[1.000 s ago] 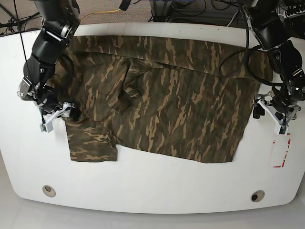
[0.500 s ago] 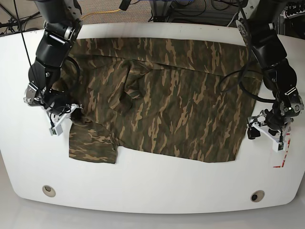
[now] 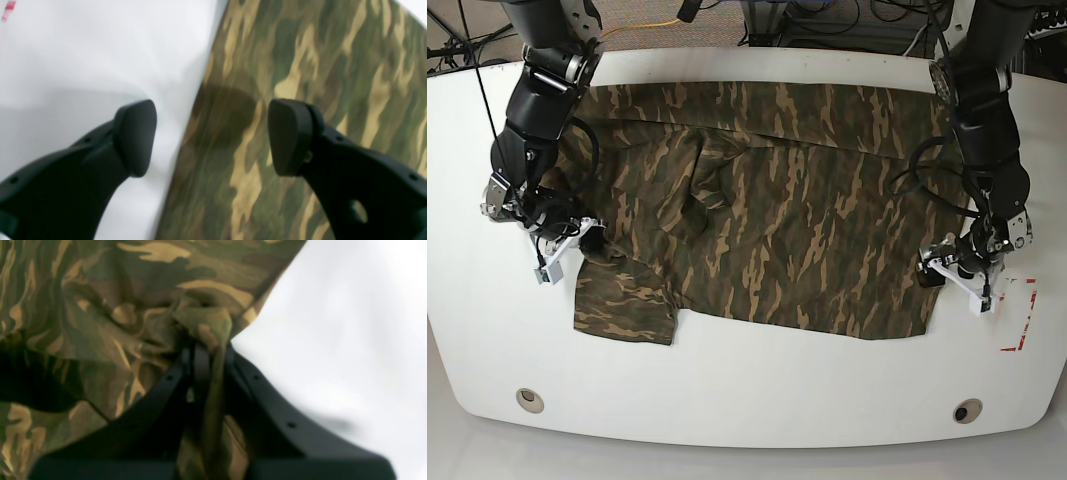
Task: Fold the T-shirt properly
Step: 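Move both grippers down the shirt sides and pinch the hem corners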
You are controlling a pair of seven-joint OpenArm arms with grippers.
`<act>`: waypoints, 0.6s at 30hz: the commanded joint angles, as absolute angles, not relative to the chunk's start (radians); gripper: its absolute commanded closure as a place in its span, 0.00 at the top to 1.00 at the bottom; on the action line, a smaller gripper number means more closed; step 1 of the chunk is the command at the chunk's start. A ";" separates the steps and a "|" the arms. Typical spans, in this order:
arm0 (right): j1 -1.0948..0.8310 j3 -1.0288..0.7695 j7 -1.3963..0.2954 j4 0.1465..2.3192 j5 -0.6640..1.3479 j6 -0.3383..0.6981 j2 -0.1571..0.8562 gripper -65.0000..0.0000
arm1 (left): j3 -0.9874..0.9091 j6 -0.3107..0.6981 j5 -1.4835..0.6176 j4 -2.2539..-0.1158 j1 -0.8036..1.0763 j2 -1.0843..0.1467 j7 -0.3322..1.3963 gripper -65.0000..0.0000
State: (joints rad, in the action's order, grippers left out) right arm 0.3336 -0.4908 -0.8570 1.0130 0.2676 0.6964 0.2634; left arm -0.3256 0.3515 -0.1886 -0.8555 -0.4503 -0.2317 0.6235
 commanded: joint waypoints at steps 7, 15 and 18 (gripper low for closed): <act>0.351 -0.492 -0.863 1.027 0.269 0.698 0.280 0.00 | -0.232 0.377 -0.199 -0.806 -0.519 -0.234 0.628 0.75; 0.349 -0.492 -0.863 1.027 0.269 0.698 0.283 0.00 | -0.168 0.418 -0.196 -0.792 -0.519 -0.206 0.627 0.11; 0.349 -0.490 -0.863 1.027 0.265 0.698 0.283 0.00 | -0.165 0.418 -0.194 -0.743 -0.521 -0.206 0.608 0.00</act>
